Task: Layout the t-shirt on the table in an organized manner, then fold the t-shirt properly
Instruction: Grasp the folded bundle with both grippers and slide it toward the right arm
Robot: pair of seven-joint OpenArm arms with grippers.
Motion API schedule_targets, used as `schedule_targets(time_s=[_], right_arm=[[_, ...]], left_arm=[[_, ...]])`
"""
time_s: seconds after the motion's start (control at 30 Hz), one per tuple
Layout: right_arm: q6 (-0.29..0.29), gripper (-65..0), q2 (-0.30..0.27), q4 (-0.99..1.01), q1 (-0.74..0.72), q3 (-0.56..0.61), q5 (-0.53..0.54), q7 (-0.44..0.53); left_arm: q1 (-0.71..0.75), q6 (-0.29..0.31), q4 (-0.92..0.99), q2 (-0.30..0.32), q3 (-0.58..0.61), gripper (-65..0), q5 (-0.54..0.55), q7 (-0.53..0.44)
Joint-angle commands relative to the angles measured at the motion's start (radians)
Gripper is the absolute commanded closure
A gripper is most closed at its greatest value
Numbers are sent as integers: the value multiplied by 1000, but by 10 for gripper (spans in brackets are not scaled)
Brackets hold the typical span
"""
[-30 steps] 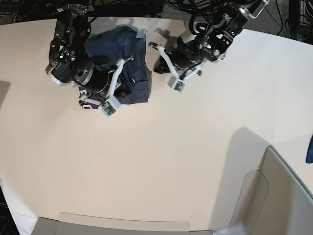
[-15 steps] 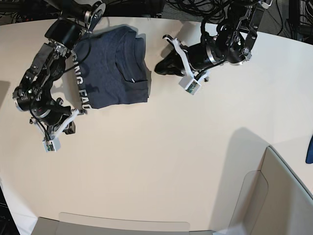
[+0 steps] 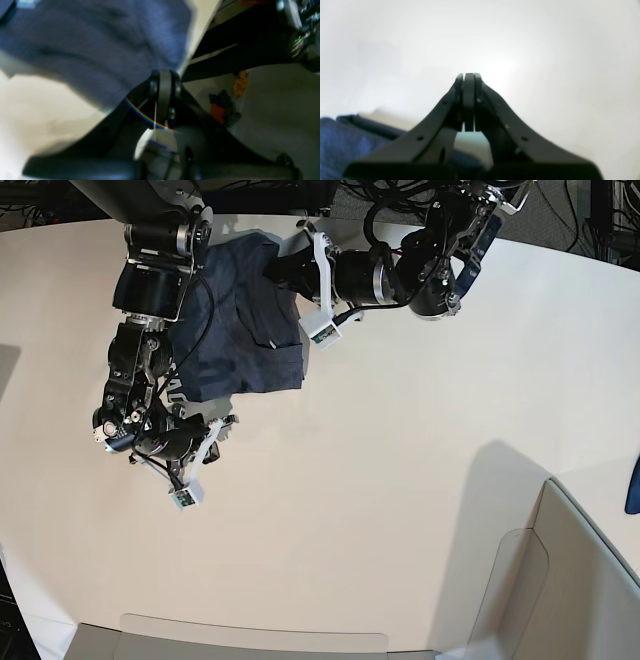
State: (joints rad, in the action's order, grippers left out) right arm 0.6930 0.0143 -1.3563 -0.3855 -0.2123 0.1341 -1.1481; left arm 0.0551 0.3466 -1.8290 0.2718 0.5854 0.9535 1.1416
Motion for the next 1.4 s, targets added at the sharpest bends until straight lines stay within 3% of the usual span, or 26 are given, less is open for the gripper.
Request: schedule_targets(time_s=[0.0, 0.3, 0.57, 0.9, 1.1, 1.37], right_arm=[[5, 0, -7, -18, -13, 4, 11, 16], [5, 0, -64, -104, 102, 6, 12, 6], [5, 0, -115, -351, 245, -2, 17, -108], [5, 0, -112, -570, 451, 4, 17, -155], [5, 0, -106, -642, 553, 6, 29, -155], [5, 0, -96, -647, 641, 6, 155, -154]], left_arm=[[-25, 7, 18, -3, -2, 0, 22, -15], [-113, 7, 246, 4, -5, 0, 22, -16], [-199, 6, 317, 28, -6, 0, 22, -56], [-308, -85, 440, 8, -3, 0, 22, -162], [-361, -85, 498, 2, -3, 0, 22, -203], [-427, -85, 602, -67, -6, 0, 22, -211]])
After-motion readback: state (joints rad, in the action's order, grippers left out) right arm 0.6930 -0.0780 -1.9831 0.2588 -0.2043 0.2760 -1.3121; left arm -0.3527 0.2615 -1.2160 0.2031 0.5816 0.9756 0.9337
